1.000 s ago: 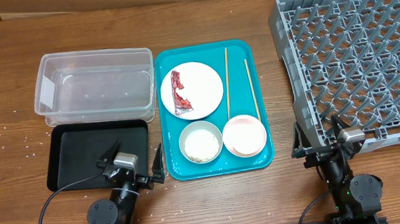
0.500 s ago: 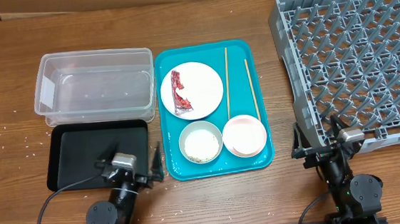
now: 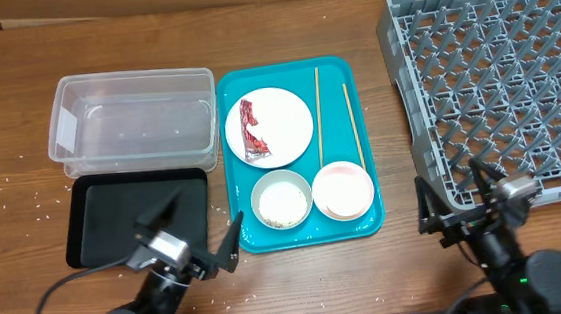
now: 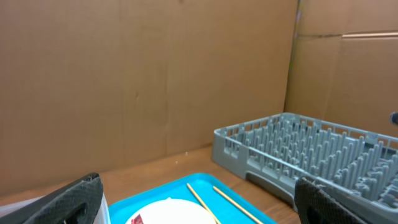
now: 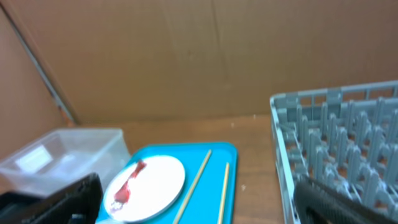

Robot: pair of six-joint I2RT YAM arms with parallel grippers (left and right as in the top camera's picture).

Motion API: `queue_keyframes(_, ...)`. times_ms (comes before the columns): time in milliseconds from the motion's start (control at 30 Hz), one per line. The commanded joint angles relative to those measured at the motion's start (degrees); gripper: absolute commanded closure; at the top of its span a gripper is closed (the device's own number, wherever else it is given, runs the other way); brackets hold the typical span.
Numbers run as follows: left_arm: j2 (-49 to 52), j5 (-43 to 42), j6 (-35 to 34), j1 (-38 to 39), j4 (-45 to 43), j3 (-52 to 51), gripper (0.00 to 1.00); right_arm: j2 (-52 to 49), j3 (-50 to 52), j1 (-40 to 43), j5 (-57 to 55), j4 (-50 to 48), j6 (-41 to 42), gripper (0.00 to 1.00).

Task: Sort waste into correct bins and load items into the dishwasher
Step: 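Raise both grippers from rest toward the teal tray, then grasp the white cup on the teal tray with the left gripper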

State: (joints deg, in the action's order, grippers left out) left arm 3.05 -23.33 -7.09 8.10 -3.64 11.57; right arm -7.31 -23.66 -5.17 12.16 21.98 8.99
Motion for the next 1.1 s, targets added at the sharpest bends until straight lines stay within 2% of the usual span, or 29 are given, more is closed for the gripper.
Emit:
queue_keyframes(0, 7.87, 2.89, -2.45, -0.57, 8.85, 13.99, 0.00, -10.51, -14.19, 0.26, 0.83, 7.48, 0.22, 0.00)
queue_keyframes(200, 29.59, -0.13, -2.34, -0.57, 30.01, 37.11, 0.00, -31.98, -35.87, 0.26, 1.27, 24.17, 0.20, 0.00)
queue_keyframes(333, 41.48, -2.40, -2.32, -0.57, 41.92, 49.86, 0.00, -42.51, -45.57, 0.26, 2.16, 31.21, 0.20, 0.00)
queue_keyframes(433, 48.65, -5.68, -2.51, -0.57, 47.65, 56.52, 0.00, -47.67, -48.85, 0.26, 3.15, 34.07, 0.72, 0.00)
queue_keyframes(500, 52.43, -13.35, -5.44, -0.57, 48.26, 57.75, 0.00, -51.19, -49.24, 0.28, 6.36, 36.37, 1.73, 0.00)
queue_keyframes(567, 56.48, -17.09, -6.21, -0.35, 48.15, 57.70, 0.00, -53.81, -49.24, 0.26, 8.96, 37.46, 1.75, 0.00)
queue_keyframes(700, 62.58, -12.72, -10.91, 2.12, 51.67, 57.70, 0.02, -56.22, -49.27, 0.44, 8.96, 38.40, 1.86, 0.00)
queue_keyframes(967, 75.28, 10.05, -17.90, 19.41, 55.80, 57.72, 0.08, -57.24, -52.87, 0.44, 7.19, 40.57, 2.29, 0.00)
queue_keyframes(1000, 78.38, 11.15, -18.53, 21.94, 55.04, 57.72, 0.11, -58.16, -56.19, 0.44, 3.67, 43.36, 3.63, 0.00)
queue_keyframes(1067, 80.96, 7.74, -18.69, 24.00, 52.76, 57.75, 0.17, -59.19, -59.49, 0.44, 2.91, 45.44, 3.72, 0.00)
